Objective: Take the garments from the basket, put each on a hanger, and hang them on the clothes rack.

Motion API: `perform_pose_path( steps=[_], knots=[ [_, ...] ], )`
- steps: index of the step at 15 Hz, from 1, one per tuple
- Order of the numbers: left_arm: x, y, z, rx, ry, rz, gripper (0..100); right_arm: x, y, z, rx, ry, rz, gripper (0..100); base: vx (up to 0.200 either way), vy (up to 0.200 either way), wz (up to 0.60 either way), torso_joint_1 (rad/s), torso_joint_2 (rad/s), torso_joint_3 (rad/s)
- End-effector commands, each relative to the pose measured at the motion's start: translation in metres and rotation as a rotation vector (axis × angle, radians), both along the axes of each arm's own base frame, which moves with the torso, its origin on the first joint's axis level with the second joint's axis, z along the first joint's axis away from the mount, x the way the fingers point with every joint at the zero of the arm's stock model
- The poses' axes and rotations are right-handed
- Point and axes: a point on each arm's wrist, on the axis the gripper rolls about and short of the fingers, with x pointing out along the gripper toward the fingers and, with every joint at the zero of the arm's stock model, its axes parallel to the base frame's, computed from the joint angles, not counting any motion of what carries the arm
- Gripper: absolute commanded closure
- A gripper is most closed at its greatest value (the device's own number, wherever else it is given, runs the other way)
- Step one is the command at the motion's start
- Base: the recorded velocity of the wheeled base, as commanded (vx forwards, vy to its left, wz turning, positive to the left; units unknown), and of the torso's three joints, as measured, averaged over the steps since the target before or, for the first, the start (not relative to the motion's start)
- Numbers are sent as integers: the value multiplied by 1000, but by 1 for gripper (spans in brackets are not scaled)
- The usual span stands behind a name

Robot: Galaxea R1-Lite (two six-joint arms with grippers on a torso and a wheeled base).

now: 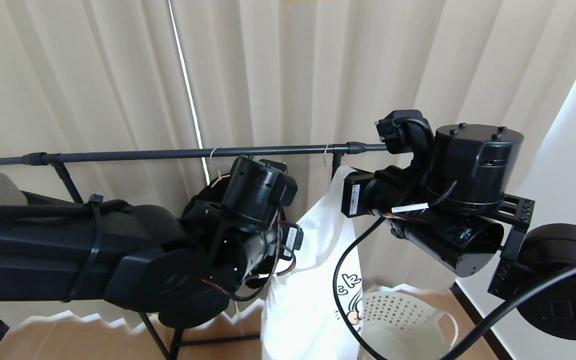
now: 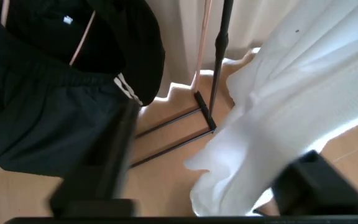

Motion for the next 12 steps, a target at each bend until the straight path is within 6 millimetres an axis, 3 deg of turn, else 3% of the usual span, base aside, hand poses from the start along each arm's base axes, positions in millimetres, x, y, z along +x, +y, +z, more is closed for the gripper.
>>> perform_pose_path(
  steps=[1, 9, 10, 12],
  knots=[
    [0, -1, -15, 28, 34, 4, 0, -1, -1, 3, 6, -6, 0, 100, 0, 0, 0, 0, 0, 0],
    [1, 4, -44, 78, 104, 28, 0, -11, -10, 17, 19, -40, 2, 100, 0, 0, 0, 0, 0, 0],
    [1, 5, -47, 79, 110, 34, 100, -10, -11, 17, 20, -42, -1, 100, 0, 0, 0, 0, 0, 0],
    [-1, 7, -46, 69, 100, 36, 100, -9, -11, 17, 17, -43, -6, 100, 0, 0, 0, 0, 0, 0]
  ],
)
